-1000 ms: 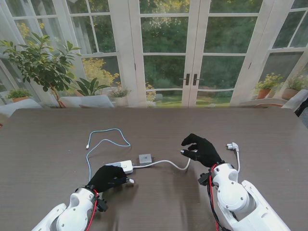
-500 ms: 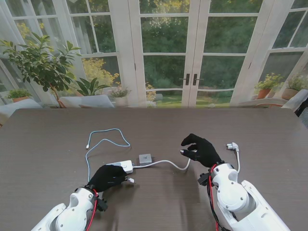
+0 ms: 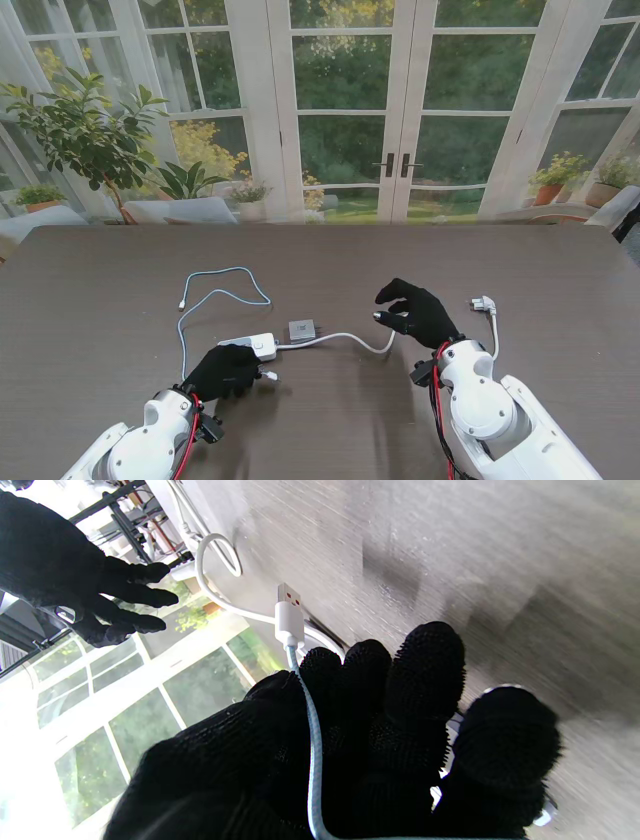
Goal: Set up the charging station
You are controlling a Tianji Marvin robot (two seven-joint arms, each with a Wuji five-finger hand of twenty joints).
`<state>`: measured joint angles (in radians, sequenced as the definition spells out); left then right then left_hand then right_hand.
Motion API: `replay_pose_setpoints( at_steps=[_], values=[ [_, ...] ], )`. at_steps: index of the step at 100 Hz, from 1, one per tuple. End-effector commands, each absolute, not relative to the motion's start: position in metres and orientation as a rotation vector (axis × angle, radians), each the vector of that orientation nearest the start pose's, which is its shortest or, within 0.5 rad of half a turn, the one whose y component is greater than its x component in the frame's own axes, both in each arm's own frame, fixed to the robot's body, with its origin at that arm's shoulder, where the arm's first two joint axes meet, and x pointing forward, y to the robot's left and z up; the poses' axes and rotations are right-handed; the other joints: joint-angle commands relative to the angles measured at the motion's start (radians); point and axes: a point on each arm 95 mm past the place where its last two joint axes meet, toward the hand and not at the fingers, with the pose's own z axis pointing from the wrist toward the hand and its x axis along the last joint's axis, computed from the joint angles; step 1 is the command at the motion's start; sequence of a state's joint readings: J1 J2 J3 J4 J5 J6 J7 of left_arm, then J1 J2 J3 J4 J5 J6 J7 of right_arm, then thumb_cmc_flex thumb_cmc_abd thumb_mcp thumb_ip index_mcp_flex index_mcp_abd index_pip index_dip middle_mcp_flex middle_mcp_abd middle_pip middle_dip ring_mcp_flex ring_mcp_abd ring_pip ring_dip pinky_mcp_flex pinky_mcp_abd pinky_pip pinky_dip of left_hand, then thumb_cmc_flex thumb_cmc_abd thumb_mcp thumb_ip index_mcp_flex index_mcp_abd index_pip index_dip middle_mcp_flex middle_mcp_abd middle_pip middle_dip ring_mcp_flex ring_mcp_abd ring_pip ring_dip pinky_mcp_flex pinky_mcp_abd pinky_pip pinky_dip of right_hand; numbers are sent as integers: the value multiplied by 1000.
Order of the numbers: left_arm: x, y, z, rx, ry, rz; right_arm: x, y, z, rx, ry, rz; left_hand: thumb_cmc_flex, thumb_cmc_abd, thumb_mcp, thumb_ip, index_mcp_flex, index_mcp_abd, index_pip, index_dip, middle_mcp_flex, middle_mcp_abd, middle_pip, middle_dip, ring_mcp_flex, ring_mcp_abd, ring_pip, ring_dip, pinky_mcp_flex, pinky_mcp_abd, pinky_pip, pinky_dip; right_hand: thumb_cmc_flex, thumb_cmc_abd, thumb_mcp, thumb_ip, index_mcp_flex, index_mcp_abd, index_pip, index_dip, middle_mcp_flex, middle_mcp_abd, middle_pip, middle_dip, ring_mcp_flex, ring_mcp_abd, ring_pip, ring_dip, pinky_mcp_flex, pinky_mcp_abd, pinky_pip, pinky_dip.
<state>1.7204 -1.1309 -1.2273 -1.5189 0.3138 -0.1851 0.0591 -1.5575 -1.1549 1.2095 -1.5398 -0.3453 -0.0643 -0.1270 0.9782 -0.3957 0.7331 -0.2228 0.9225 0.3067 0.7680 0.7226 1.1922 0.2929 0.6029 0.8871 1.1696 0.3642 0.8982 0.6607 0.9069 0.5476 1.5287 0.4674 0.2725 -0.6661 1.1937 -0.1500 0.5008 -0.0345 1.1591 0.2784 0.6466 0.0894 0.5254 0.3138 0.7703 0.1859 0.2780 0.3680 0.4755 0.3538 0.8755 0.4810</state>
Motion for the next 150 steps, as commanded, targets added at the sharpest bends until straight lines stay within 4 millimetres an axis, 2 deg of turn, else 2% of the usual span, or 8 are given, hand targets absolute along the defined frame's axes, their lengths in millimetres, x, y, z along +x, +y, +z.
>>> replay_pose_setpoints(
  at_steps=[1,28,51,65,70,76,111,150],
  values=[
    [343,-2,-395,-1941,1170,-1899,404,9,-336,-2193,-1232,-2364,206,51,237,112,115,-176,538,109,58,-68,52,28,56,-7,50,4,62,47,58,2,-26,6,-13,23,-2,8,-427,-7,12,0,-8,-9,21,-4,-6,-47,5,-5,-17,13],
    [343,-3,-393,-1904,1236,-1865,403,10,-336,-2193,-1228,-2363,234,48,270,104,266,-165,652,161,96,-57,303,248,96,-44,516,201,164,-187,453,138,-27,11,-13,24,0,8,-427,-7,11,1,-8,-10,22,-5,-5,-47,7,-4,-16,13],
    [345,-6,-399,-1911,1172,-1880,403,10,-336,-2197,-1222,-2363,211,35,277,115,275,-218,580,158,117,-87,291,254,103,-482,969,158,226,-625,565,640,-28,20,-15,25,0,7,-428,-7,11,2,-8,-10,22,-4,-5,-47,8,-5,-14,13],
    [344,-6,-402,-1984,1147,-1898,403,10,-336,-2199,-1217,-2362,116,15,259,110,171,-161,282,34,93,-15,103,159,102,-482,980,197,225,-617,565,711,-27,25,-15,26,2,9,-428,-7,12,1,-7,-10,22,-2,-4,-47,7,-3,-14,12],
    [344,-6,-403,-2006,1138,-1905,403,10,-336,-2200,-1217,-2362,23,-113,173,-3,93,-161,133,-170,107,9,51,109,102,-466,980,206,224,-603,565,724,-28,26,-16,26,1,9,-428,-7,10,2,-8,-10,23,-3,-4,-47,7,-4,-14,12],
    [344,-7,-405,-2021,1111,-1914,403,10,-336,-2201,-1216,-2362,-169,-164,78,55,71,-140,30,-281,150,15,76,110,102,-409,980,210,220,-548,565,738,-27,28,-16,27,2,9,-428,-7,11,2,-7,-10,22,-1,-4,-46,7,-5,-13,12],
    [346,-2,-401,-1858,1251,-1874,403,10,-336,-2200,-1216,-2357,-200,-411,19,7,127,-257,10,-326,155,-259,787,313,101,-363,977,208,222,-572,565,676,-28,35,-18,28,7,12,-428,-7,11,4,-7,-10,22,-3,-4,-47,6,-4,-13,11],
    [346,-2,-401,-1845,1302,-1856,403,11,-336,-2200,-1211,-2357,-255,13,-13,-17,117,-358,-122,-402,147,-349,857,343,104,-500,973,193,224,-614,565,578,-27,38,-18,29,6,12,-429,-8,11,5,-7,-10,23,-4,-4,-47,6,-5,-13,10]
  ],
)
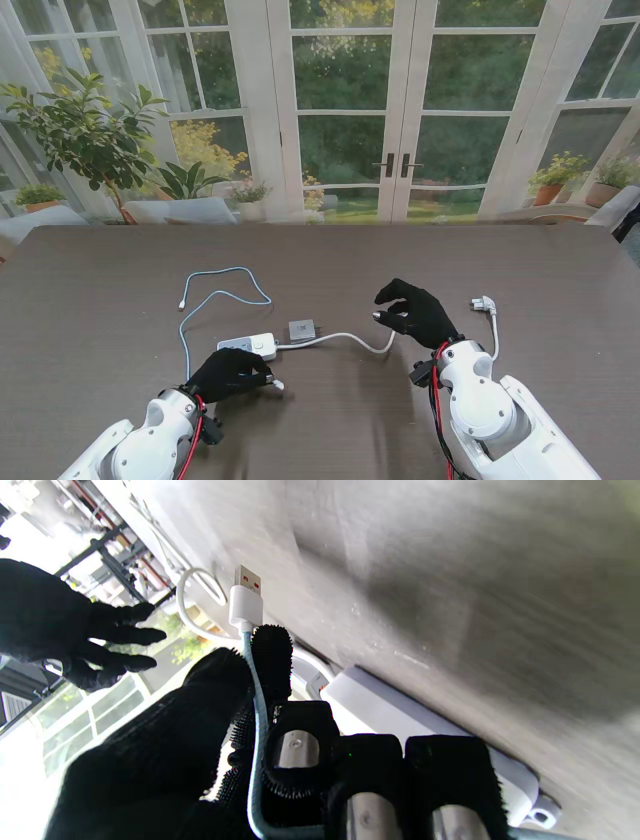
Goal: Set up the charging station
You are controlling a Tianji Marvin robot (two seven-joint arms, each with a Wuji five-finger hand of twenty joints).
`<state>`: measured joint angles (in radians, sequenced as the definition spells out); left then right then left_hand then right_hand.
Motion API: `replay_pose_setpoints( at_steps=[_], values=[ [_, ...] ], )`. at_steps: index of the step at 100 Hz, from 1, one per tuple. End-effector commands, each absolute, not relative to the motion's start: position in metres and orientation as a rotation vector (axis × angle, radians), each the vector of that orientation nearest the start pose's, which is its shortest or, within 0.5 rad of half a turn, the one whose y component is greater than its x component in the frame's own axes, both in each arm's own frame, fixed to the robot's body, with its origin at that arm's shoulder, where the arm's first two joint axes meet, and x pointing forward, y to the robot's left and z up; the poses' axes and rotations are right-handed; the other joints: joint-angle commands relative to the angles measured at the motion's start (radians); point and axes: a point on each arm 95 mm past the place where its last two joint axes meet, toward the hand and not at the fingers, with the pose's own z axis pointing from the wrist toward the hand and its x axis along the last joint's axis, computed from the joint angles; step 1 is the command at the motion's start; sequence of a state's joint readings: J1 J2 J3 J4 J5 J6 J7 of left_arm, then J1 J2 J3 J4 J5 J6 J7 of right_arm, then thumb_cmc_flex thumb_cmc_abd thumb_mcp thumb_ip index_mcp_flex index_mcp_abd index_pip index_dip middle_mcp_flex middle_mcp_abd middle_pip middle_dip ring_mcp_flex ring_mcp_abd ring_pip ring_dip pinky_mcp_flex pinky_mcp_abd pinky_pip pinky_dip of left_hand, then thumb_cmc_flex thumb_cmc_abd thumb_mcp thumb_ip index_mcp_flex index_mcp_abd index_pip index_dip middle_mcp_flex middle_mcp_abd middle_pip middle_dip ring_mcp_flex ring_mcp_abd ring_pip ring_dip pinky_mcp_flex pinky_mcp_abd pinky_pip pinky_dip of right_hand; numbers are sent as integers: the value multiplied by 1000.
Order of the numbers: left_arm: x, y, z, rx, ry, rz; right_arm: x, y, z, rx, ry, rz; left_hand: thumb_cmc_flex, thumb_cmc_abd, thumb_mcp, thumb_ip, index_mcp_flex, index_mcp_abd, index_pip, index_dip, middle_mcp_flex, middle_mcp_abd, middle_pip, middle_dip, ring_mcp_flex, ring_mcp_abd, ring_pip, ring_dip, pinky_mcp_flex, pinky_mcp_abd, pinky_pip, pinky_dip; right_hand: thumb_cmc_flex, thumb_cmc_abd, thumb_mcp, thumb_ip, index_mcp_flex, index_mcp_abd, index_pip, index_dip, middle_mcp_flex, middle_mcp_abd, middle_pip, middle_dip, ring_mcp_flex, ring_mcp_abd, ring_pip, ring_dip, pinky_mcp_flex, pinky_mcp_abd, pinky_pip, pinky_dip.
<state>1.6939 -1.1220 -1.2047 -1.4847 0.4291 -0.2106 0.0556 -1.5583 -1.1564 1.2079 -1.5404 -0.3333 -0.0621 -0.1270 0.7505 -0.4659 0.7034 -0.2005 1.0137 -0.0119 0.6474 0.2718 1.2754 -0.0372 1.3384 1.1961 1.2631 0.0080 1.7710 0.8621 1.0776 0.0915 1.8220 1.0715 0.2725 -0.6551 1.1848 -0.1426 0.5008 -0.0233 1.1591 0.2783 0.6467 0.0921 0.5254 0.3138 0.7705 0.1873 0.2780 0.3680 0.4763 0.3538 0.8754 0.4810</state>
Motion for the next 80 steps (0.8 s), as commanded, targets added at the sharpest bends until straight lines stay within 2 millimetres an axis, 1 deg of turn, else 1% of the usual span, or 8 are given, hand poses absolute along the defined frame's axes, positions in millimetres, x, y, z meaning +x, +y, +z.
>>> replay_pose_setpoints(
  at_steps=[1,9,23,30,49,57,67,80],
  values=[
    [346,-2,-401,-1842,1305,-1854,403,11,-336,-2200,-1211,-2357,-36,89,28,-39,31,-40,-1,64,64,-20,119,33,10,-144,100,-10,53,-158,272,-31,-27,28,-10,21,6,1,-429,-8,12,2,-7,-10,22,-4,-5,-47,5,-5,-13,10],
    [346,-2,-400,-1809,1322,-1841,403,11,-336,-2200,-1212,-2358,-101,120,114,-37,79,-12,23,175,64,-23,102,31,10,-127,97,-20,52,-148,272,-55,-26,27,-9,21,5,2,-429,-8,12,3,-7,-10,22,-4,-4,-47,4,-4,-13,10],
    [345,-1,-398,-1792,1351,-1820,403,11,-336,-2200,-1212,-2357,-187,153,249,-18,134,86,90,340,68,74,-64,43,7,152,-26,-73,25,63,272,-240,-26,26,-8,21,6,2,-429,-7,11,2,-7,-10,22,-3,-4,-47,5,-4,-13,10],
    [344,-1,-396,-1796,1363,-1813,403,11,-336,-2199,-1212,-2356,-198,162,269,-7,133,115,113,364,66,101,-188,89,6,203,-103,-75,15,101,272,-326,-27,29,-9,21,8,3,-428,-7,11,3,-7,-10,21,-4,-5,-47,5,-4,-13,10],
    [345,-1,-397,-1823,1337,-1833,403,11,-337,-2196,-1215,-2355,-169,-146,205,-23,134,132,78,188,79,166,-185,62,8,113,15,-76,34,24,272,-141,-27,29,-10,21,11,3,-429,-8,11,4,-7,-10,23,-4,-4,-47,5,-5,-13,10],
    [346,1,-398,-1789,1367,-1820,403,11,-337,-2196,-1216,-2356,-229,-272,257,-52,94,121,-23,191,74,122,-141,27,8,91,19,-89,37,-9,272,-139,-26,29,-9,21,15,5,-428,-7,12,3,-7,-10,22,-4,-4,-47,5,-5,-13,9],
    [346,3,-397,-1740,1425,-1798,403,11,-337,-2197,-1215,-2354,-269,-349,318,10,64,113,-137,213,70,83,-121,51,9,64,9,-97,39,-41,272,-166,-27,29,-10,21,19,5,-428,-7,12,4,-7,-10,22,-4,-4,-47,4,-4,-13,9],
    [347,3,-396,-1693,1472,-1775,403,11,-337,-2196,-1217,-2352,-68,-380,170,-63,45,79,-50,185,68,58,-77,80,9,42,9,-103,39,-49,272,-175,-27,29,-9,21,21,6,-429,-8,12,4,-8,-10,22,-5,-4,-47,4,-4,-14,9]
  ],
)
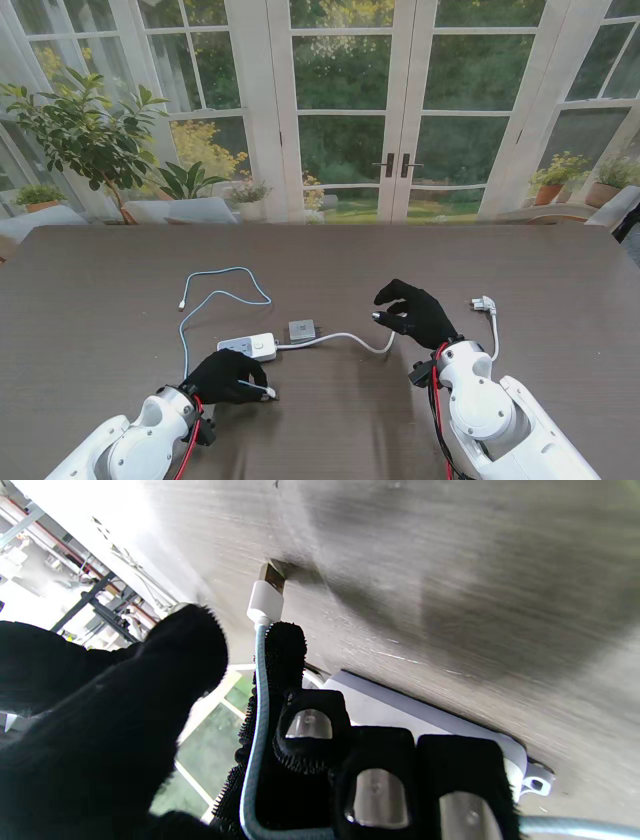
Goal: Set up the charging station
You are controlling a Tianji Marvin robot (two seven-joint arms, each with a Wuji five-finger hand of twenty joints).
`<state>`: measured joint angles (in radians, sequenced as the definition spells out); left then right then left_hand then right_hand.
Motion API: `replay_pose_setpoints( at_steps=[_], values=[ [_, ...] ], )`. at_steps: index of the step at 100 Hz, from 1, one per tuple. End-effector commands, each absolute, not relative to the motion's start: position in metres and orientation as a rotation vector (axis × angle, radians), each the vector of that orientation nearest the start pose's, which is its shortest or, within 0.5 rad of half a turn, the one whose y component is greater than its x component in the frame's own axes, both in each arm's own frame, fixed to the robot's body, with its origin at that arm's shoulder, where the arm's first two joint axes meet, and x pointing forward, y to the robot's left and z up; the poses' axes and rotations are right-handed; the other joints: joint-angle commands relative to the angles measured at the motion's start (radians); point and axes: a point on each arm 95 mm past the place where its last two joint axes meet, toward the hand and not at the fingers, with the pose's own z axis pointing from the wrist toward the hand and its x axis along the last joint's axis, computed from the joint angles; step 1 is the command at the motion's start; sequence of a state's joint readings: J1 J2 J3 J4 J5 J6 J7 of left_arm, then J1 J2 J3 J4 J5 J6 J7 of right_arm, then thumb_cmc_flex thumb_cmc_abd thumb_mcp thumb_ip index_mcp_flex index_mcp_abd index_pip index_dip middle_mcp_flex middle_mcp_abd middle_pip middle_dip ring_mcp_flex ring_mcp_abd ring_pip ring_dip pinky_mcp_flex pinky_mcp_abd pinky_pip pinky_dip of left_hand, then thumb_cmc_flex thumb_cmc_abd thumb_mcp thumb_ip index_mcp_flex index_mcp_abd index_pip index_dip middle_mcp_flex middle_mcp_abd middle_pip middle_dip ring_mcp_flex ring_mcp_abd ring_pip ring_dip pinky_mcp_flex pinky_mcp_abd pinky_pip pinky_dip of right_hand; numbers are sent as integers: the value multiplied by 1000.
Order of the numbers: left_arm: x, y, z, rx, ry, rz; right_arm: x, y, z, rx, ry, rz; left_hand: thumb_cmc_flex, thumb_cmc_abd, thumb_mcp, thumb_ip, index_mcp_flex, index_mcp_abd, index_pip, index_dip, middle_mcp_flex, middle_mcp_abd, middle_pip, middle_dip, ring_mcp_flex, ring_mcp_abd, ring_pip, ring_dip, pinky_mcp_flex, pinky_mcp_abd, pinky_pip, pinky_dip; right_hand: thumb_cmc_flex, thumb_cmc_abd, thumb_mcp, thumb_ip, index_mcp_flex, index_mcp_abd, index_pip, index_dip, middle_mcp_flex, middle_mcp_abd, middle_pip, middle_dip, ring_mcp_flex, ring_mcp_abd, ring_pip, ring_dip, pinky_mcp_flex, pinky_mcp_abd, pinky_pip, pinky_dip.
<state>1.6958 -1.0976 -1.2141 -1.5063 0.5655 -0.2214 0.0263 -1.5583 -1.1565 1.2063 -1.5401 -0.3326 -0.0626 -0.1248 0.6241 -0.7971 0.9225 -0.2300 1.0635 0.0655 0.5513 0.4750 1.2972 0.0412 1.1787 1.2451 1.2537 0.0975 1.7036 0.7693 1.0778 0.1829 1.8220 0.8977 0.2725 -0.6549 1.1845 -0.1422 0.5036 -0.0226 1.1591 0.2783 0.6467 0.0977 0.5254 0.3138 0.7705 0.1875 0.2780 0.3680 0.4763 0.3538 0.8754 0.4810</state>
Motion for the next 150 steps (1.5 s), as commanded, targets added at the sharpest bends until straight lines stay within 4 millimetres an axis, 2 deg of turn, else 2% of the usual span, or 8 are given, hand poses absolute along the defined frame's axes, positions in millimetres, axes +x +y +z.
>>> replay_pose_setpoints(
  at_steps=[1,10,33,55,74,99,128,150],
  values=[
    [347,3,-396,-1690,1474,-1774,403,11,-337,-2196,-1217,-2352,73,-49,-67,-26,-11,0,76,-42,47,-20,84,32,18,-48,77,-11,39,-140,272,-2,-27,29,-9,21,20,6,-429,-8,12,-3,-8,-10,22,-5,-4,-47,4,-4,-13,9],
    [347,2,-396,-1668,1486,-1763,403,11,-337,-2198,-1214,-2351,145,-35,-104,-3,-22,-12,168,-99,46,-14,94,40,18,-53,76,-12,38,-141,272,-10,-26,29,-9,21,21,8,-430,-8,12,-3,-8,-10,22,-4,-4,-47,3,-4,-14,9],
    [347,1,-396,-1652,1468,-1771,403,11,-336,-2201,-1201,-2350,173,36,-133,13,20,-54,220,-157,43,-19,118,70,19,-71,82,-13,38,-150,272,-18,-26,30,-10,21,21,8,-431,-8,12,-2,-8,-10,22,-3,-4,-47,3,-4,-14,8],
    [348,0,-398,-1620,1463,-1768,403,11,-336,-2201,-1198,-2350,162,59,-136,6,68,-73,289,-230,43,-41,156,84,19,-77,100,-15,41,-161,272,13,-26,31,-10,21,19,7,-431,-8,13,-2,-8,-10,22,-3,-4,-47,4,-4,-14,9],
    [347,0,-397,-1593,1398,-1804,402,11,-336,-2201,-1195,-2348,145,63,-122,-5,80,-75,337,-225,42,-54,181,84,19,-103,116,-17,45,-194,272,32,-27,31,-11,20,15,6,-432,-8,13,-2,-8,-10,21,-4,-5,-47,3,-4,-15,8],
    [347,1,-390,-1645,1281,-1903,401,13,-337,-2184,-1200,-2351,138,74,-114,-8,71,-96,335,-223,41,-56,184,84,19,-108,120,-19,45,-204,272,32,-25,30,-11,21,16,7,-431,-8,14,-2,-8,-10,21,-4,-5,-47,2,-2,-16,9],
    [351,8,-380,-1701,1180,-1969,403,37,-333,-2119,-1210,-2395,140,73,-101,-8,68,-93,329,-218,40,-38,176,89,19,-83,117,-22,43,-179,272,24,-19,18,-5,20,20,7,-431,-8,20,-1,-9,-10,24,-4,-4,-46,4,-2,-15,9],
    [351,13,-365,-1638,1142,-1989,414,60,-325,-2043,-1336,-2410,136,79,-98,-9,64,-101,325,-216,40,-38,174,92,18,-82,117,-22,42,-176,272,21,-17,-4,2,16,20,5,-425,-5,19,-3,-5,-8,23,-6,-5,-47,6,-7,-14,9]
  ],
)
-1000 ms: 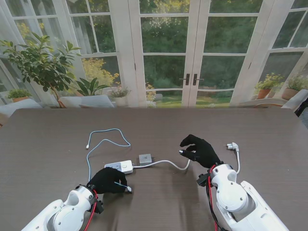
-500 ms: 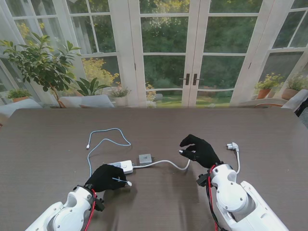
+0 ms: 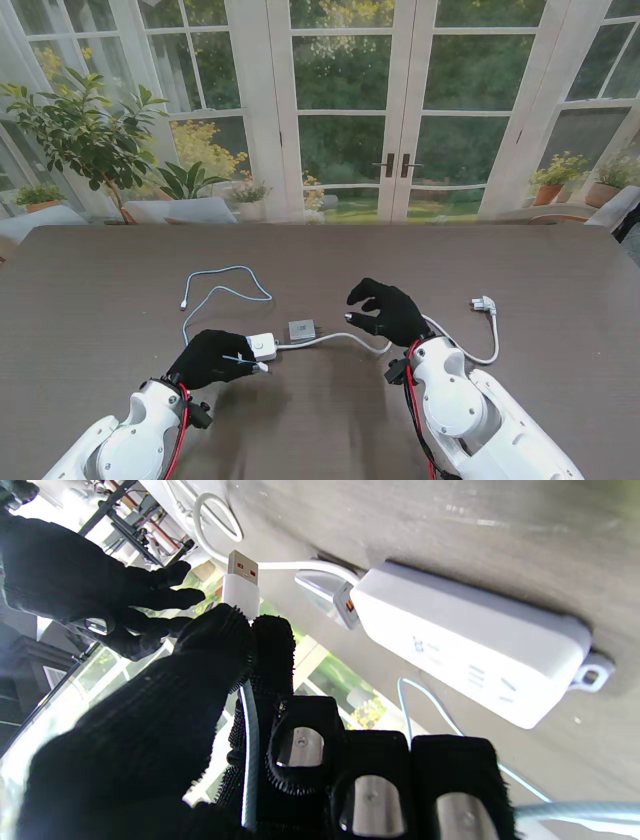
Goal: Set up the charging station
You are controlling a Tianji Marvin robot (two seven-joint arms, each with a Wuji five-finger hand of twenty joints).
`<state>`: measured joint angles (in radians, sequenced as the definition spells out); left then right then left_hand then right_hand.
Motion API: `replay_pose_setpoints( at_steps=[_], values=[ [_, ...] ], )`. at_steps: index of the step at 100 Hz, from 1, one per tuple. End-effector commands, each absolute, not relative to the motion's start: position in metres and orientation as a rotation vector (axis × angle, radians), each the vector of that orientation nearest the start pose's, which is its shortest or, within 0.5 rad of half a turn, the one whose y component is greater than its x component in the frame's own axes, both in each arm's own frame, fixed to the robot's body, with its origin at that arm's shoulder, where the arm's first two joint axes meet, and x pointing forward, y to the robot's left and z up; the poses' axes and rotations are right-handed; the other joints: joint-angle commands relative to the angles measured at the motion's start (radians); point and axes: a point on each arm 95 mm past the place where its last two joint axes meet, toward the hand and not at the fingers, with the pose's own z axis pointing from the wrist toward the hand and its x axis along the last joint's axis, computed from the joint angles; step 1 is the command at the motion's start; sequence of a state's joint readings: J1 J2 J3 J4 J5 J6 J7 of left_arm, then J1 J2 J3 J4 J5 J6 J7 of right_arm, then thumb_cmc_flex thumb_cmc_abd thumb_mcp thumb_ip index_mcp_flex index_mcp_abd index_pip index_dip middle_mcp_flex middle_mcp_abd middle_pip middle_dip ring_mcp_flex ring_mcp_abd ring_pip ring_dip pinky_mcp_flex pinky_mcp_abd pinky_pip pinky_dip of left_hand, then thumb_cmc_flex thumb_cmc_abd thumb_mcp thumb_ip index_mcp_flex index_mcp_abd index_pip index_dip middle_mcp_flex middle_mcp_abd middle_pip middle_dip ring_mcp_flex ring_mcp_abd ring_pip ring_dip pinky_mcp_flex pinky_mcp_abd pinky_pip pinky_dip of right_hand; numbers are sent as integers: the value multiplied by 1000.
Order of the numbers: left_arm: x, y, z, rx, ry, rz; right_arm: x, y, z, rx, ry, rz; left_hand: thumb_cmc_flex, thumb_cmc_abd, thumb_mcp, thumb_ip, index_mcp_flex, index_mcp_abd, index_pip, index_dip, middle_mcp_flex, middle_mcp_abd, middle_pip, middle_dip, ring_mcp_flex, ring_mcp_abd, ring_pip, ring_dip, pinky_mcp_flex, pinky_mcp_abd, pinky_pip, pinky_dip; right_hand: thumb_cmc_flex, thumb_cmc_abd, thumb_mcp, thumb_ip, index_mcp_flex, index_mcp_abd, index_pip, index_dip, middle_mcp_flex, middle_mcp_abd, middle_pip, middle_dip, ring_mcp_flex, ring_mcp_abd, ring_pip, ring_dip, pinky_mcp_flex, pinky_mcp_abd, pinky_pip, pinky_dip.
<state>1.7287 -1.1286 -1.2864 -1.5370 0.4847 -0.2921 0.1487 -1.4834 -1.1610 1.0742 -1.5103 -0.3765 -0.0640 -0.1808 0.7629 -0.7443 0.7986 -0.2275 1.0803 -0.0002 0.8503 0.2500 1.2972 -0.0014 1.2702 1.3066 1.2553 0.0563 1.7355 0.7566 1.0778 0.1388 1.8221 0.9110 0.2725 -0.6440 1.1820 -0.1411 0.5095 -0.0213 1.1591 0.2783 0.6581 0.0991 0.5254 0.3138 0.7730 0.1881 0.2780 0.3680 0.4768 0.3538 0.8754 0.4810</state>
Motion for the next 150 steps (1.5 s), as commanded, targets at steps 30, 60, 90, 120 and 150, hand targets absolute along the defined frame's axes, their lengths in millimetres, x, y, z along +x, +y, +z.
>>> replay_pose_setpoints(
  at_steps=[30,60,90,120,150],
  values=[
    [350,10,-354,-1533,1111,-2020,428,85,-318,-1978,-1520,-2402,-4,19,32,-12,50,-34,22,7,40,11,77,34,17,-34,86,-8,42,-120,272,13,-8,-104,21,-3,17,2,-416,-1,3,-8,5,-4,21,-11,-1,-47,6,-17,-10,10],
    [348,7,-352,-1510,1081,-2053,440,106,-329,-1903,-1752,-2366,-2,17,35,-13,51,-27,23,6,40,15,73,38,16,-26,86,-5,40,-105,272,14,-15,-207,50,-30,31,-5,-404,5,5,-14,25,8,39,-19,31,-32,18,-36,33,22],
    [347,11,-349,-1485,1068,-2056,449,123,-338,-1865,-1925,-2328,-1,16,37,-15,51,-26,23,6,41,17,70,41,16,-26,86,-4,40,-100,272,11,-41,-283,60,-50,52,-15,-388,13,8,-19,50,31,62,-22,74,-8,30,-49,98,26],
    [351,13,-351,-1486,1049,-2050,455,143,-340,-1798,-2126,-2294,2,16,36,-16,52,-19,24,6,41,19,69,43,17,-26,85,-4,40,-96,272,11,-72,-280,43,-54,-33,13,-430,-2,-38,-24,53,51,71,-33,146,34,33,-68,169,30],
    [351,12,-351,-1494,1044,-2049,463,155,-347,-1742,-2338,-2229,4,20,33,-17,50,-12,22,6,42,21,68,43,16,-24,86,-3,40,-96,272,13,-88,-260,22,-47,-115,70,-436,-9,-98,-24,84,77,53,-44,196,56,25,-87,198,26]
  ],
)
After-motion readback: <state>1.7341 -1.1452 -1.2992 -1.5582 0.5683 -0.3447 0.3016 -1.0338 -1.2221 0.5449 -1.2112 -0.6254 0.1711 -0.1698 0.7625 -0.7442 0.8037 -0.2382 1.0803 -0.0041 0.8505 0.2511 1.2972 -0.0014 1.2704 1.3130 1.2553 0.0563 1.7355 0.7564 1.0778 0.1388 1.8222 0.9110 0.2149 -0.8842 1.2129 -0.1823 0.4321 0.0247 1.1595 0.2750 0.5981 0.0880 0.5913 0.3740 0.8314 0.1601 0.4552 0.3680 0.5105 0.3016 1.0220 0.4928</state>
